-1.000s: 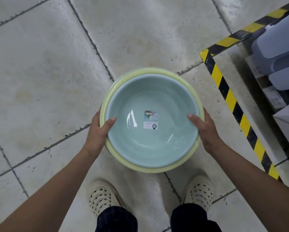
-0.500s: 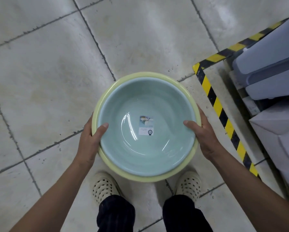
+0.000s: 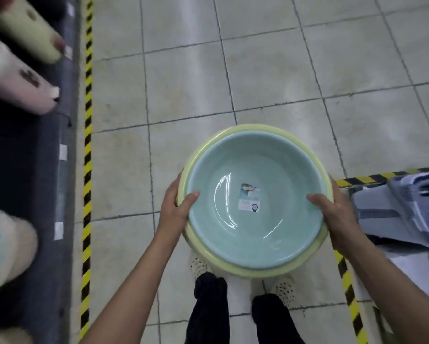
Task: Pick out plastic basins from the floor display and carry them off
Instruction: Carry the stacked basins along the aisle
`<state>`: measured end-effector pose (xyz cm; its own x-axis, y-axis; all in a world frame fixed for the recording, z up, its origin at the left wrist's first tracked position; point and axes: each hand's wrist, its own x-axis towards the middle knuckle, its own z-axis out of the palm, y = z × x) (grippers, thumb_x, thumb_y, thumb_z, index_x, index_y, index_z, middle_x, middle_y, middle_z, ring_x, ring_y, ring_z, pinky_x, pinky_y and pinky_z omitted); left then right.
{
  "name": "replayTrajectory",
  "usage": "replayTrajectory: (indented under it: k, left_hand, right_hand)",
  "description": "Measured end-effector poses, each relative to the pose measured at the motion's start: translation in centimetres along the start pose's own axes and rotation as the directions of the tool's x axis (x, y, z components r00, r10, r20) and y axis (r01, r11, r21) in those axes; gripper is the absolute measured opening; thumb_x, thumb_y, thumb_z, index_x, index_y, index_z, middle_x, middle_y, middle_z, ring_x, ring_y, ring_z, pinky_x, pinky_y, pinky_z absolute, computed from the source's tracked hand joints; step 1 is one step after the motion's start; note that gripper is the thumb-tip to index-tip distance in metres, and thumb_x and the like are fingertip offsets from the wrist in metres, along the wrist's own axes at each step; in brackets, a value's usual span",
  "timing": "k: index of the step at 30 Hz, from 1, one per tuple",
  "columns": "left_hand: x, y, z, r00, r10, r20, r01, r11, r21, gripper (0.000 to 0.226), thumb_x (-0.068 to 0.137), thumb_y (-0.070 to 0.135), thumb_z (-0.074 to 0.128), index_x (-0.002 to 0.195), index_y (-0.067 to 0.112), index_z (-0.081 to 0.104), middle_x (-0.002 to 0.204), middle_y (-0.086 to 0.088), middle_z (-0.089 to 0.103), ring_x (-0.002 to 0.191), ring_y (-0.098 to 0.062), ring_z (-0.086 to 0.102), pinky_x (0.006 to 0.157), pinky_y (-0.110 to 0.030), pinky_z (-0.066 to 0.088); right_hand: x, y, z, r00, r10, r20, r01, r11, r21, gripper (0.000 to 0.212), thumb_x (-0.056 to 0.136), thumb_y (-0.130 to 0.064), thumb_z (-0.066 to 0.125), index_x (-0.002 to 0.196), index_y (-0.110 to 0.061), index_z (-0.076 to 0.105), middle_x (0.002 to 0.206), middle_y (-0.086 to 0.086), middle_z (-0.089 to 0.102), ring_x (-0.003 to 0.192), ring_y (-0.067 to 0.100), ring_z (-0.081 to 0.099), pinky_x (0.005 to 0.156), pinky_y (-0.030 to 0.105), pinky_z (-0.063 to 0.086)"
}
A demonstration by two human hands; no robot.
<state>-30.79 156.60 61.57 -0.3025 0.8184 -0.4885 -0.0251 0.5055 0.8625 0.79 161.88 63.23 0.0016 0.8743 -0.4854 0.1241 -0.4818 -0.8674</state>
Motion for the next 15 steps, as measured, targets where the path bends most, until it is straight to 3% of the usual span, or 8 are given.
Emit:
replayTrajectory:
  k: [2, 7, 10, 15]
  left_hand:
    - [-2.8, 5.3, -3.3, 0.998, 0.033, -0.044, -0.035, 0.999, -0.035, 0.054, 0.079, 0.042, 0.069, 0.131, 0.046, 0.056, 0.128, 0.008, 0.065, 0.115, -0.014, 0.064, 0.098, -0.047, 0.053]
    - [-8.6, 15.9, -11.8, 0.986, 0.099, -0.134, -0.116, 0.985, -0.127, 0.033, 0.082, 0.035, 0.066, 0.109, 0.054, 0.065, 0.115, 0.008, 0.071, 0.103, -0.014, 0.069, 0.088, -0.040, 0.057]
    - [-10.5, 19.6, -16.5, 0.977, 0.101, -0.185, -0.133, 0.977, -0.169, 0.035, 0.083, 0.036, 0.066, 0.116, 0.047, 0.065, 0.118, 0.006, 0.070, 0.105, -0.016, 0.070, 0.086, -0.039, 0.058]
    - [-10.7, 22.9, -22.9, 0.956, 0.071, -0.286, -0.138, 0.965, -0.222, 0.033, 0.088, 0.034, 0.066, 0.120, 0.039, 0.064, 0.113, 0.009, 0.073, 0.098, -0.012, 0.072, 0.077, -0.032, 0.057]
  right_hand:
    - [-2.7, -6.5, 2.3, 0.999, -0.029, 0.037, 0.030, 0.999, -0.015, 0.061, 0.090, -0.003, 0.056, 0.097, -0.063, 0.062, 0.098, -0.018, 0.073, 0.091, 0.012, 0.069, 0.075, 0.036, 0.058]
    - [-8.0, -19.0, 8.5, 0.989, -0.104, 0.103, 0.109, 0.993, -0.049, 0.054, 0.087, -0.006, 0.056, 0.104, -0.056, 0.064, 0.099, -0.014, 0.073, 0.091, 0.017, 0.069, 0.075, 0.040, 0.056]
    - [-9.5, -24.4, 12.5, 0.979, -0.127, 0.157, 0.137, 0.989, -0.051, 0.048, 0.084, -0.009, 0.057, 0.111, -0.048, 0.064, 0.105, -0.004, 0.072, 0.098, 0.029, 0.068, 0.081, 0.047, 0.056]
    - [-9.3, -29.9, 18.9, 0.956, -0.149, 0.252, 0.170, 0.983, -0.065, 0.049, 0.082, -0.013, 0.058, 0.119, -0.045, 0.061, 0.109, -0.002, 0.072, 0.097, 0.026, 0.069, 0.078, 0.043, 0.057]
